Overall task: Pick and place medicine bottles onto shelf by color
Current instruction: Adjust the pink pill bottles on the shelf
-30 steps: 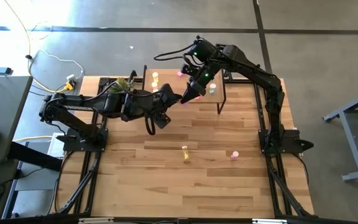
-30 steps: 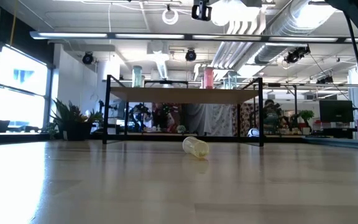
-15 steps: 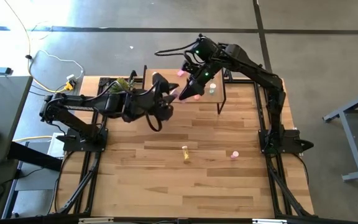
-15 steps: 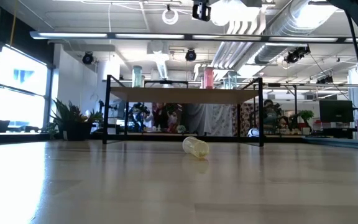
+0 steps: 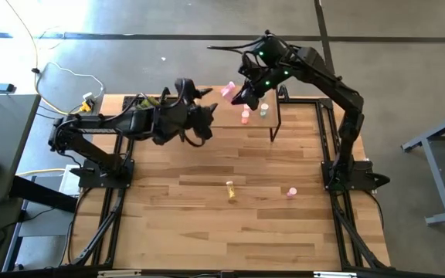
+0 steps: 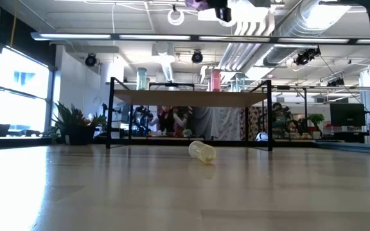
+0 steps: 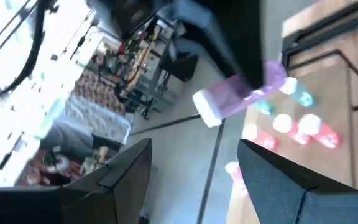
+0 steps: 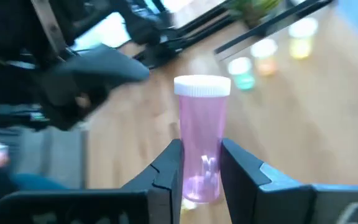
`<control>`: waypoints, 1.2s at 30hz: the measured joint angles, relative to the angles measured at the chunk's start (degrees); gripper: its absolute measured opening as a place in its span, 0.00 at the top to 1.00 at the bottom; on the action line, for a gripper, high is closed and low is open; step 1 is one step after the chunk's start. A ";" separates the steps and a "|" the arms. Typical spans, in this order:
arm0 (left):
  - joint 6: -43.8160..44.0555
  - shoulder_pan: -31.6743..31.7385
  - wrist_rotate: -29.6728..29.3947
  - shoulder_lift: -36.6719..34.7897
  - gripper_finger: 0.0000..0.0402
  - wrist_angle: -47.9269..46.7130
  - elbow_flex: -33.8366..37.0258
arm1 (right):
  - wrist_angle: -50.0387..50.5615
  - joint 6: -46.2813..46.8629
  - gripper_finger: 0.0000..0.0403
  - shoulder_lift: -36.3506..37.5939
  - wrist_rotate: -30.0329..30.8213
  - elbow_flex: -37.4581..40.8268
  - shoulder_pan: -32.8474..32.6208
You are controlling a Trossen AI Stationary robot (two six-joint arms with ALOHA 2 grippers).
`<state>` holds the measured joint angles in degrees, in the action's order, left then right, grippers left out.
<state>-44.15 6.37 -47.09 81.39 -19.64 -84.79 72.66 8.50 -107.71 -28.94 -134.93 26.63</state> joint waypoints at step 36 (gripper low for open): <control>29.63 26.96 55.82 1.03 0.43 -21.70 -16.82 | -9.03 -33.31 0.82 2.45 16.49 0.85 -3.06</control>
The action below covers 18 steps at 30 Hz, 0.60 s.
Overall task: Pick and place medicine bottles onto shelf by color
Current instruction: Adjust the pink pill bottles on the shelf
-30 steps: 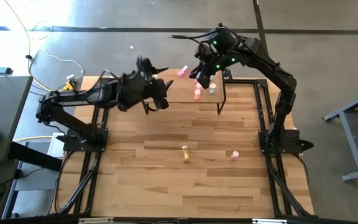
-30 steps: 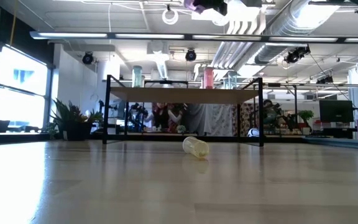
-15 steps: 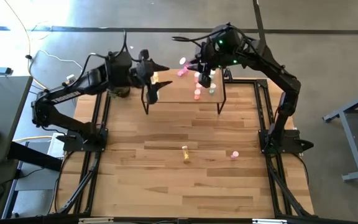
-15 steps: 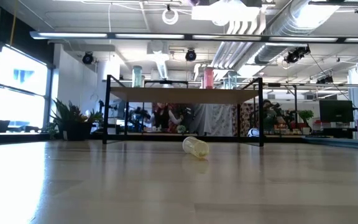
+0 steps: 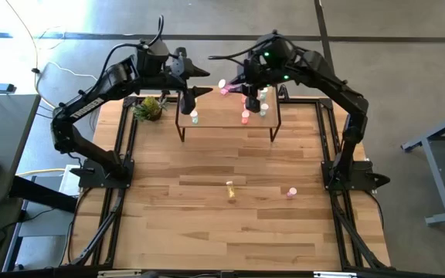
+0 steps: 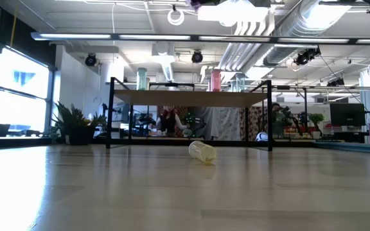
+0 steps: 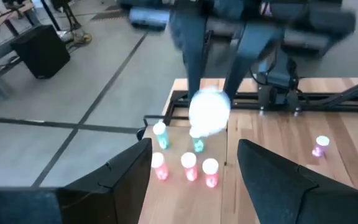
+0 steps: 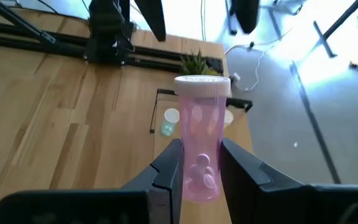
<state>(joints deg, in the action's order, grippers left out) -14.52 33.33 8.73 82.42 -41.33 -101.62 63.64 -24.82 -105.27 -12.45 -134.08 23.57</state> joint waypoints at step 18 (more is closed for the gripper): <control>3.89 -0.27 2.67 5.96 0.46 -1.70 -0.18 | 0.90 0.85 0.82 -3.89 -0.22 0.00 -0.21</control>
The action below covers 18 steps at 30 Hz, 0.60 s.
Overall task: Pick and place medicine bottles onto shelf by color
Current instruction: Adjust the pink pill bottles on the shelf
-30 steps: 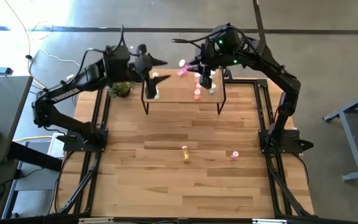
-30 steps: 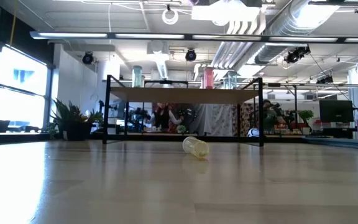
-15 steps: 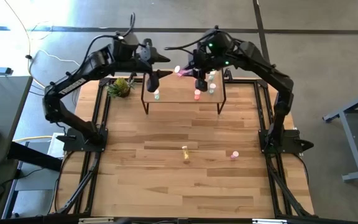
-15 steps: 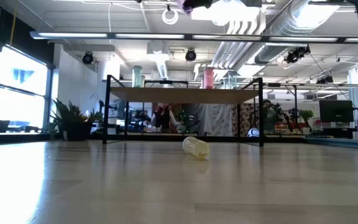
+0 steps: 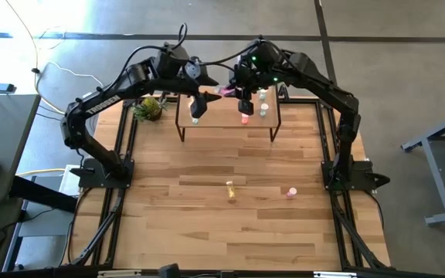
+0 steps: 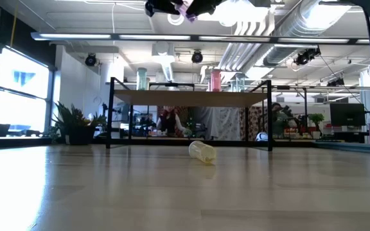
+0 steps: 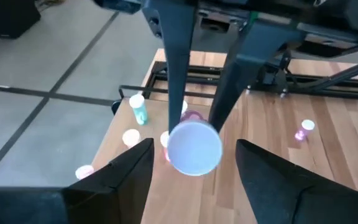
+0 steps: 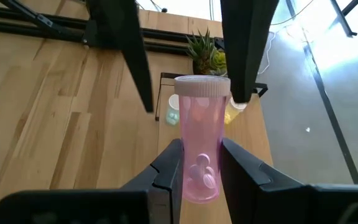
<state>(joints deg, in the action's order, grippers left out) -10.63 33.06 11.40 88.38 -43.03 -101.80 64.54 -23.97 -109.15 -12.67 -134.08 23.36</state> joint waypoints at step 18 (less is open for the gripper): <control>-2.06 -0.14 0.04 0.22 0.73 0.84 0.00 | 0.35 1.01 0.82 -0.01 -0.22 0.00 -0.19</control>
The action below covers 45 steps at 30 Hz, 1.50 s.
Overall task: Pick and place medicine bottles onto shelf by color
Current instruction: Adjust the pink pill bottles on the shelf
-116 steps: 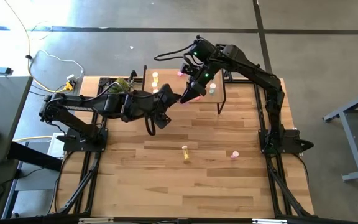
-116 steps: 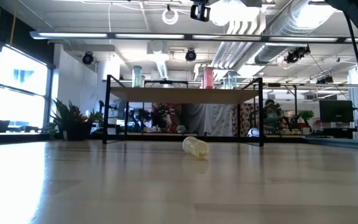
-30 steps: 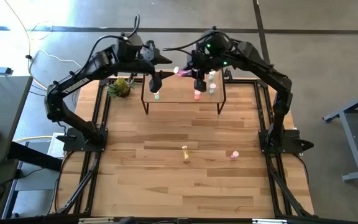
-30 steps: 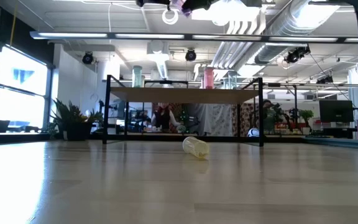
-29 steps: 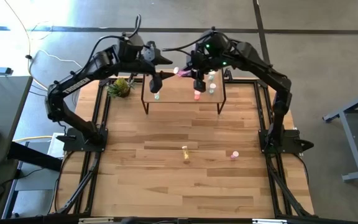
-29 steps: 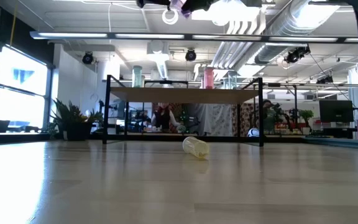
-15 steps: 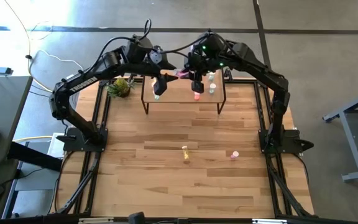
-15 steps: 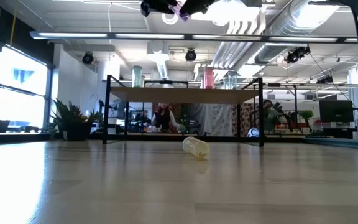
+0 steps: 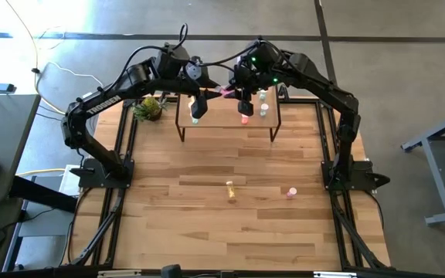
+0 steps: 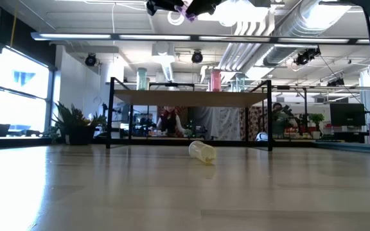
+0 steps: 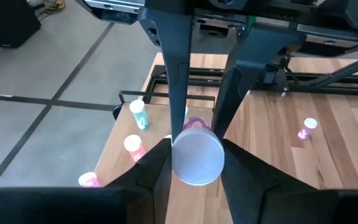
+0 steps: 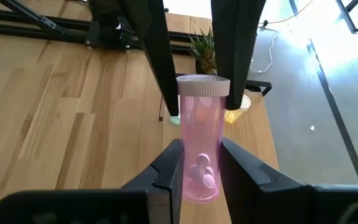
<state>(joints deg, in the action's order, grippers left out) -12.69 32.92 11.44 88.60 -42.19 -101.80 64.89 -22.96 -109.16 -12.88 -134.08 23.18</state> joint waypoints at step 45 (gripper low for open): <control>-17.54 -0.32 -11.02 9.56 0.73 -22.08 0.02 | 0.58 4.96 0.52 0.39 15.76 -0.90 4.69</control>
<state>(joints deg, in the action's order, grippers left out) -30.23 32.60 0.42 98.16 -64.28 -101.78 65.47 -18.00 -108.77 2.88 -134.98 27.87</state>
